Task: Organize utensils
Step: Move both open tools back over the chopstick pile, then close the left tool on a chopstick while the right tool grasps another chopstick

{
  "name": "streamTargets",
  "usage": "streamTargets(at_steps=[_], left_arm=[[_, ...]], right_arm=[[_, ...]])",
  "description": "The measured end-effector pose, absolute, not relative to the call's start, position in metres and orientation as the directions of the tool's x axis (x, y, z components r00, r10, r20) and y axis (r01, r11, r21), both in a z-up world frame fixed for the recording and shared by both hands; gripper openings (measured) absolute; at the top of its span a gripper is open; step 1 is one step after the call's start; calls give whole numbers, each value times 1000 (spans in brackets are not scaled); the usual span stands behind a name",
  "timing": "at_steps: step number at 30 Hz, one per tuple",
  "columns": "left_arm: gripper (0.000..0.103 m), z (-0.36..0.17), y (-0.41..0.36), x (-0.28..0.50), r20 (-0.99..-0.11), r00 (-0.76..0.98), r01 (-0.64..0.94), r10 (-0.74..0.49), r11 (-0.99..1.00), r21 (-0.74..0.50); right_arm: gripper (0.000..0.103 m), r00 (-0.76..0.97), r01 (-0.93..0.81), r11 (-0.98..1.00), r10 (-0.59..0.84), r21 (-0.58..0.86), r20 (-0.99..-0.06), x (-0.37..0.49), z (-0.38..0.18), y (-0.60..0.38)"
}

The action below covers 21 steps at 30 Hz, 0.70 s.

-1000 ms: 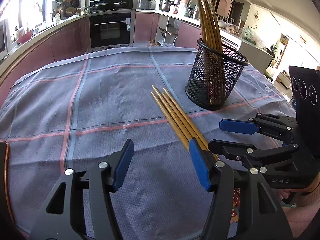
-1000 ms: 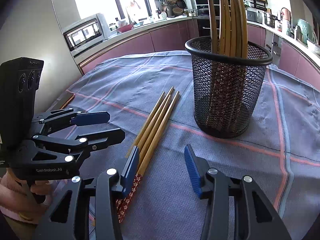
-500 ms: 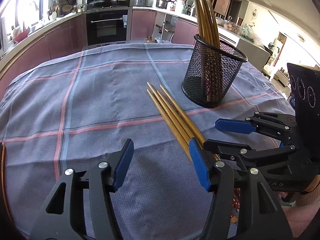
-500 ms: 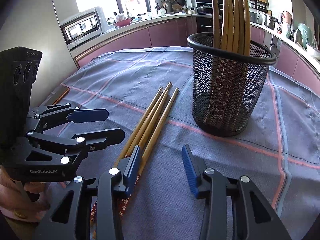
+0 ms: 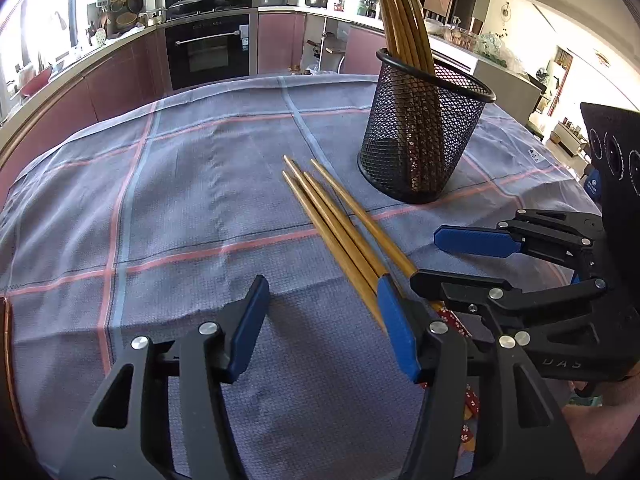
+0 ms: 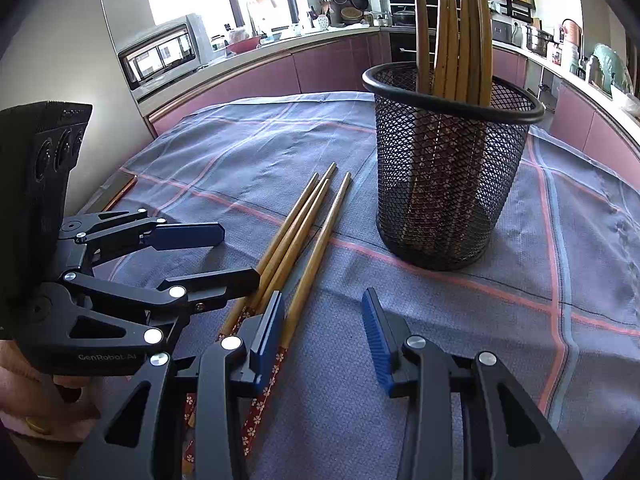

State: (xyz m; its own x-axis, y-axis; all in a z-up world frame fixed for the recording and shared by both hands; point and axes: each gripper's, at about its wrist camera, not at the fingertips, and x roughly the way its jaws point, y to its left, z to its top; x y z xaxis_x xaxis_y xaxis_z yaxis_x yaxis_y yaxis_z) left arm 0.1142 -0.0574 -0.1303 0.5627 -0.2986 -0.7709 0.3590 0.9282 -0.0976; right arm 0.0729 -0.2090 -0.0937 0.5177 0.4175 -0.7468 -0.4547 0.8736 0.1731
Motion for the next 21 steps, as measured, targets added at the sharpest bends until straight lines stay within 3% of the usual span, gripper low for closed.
streamTargets(at_steps=[4,14,18,21], left_arm=[[47,-129,-60,112,-774,559,373,-297,924,-85],[46,-130,-63,116,-785,542,380,-300,921,-90],[36,-131,-63,116,-796,542,371,-269,926,-60],[35,-131,-62,115,-796,542,372,-269,926,-59]], right_arm=[[38,518,-454,874,417,173,-747,73,-94,-209],[38,518,-453,874,418,175,-746,73,-94,-213],[38,517,-453,874,420,177,-746,74,-94,-214],[38,518,-456,873,418,172,-747,75,-94,-214]])
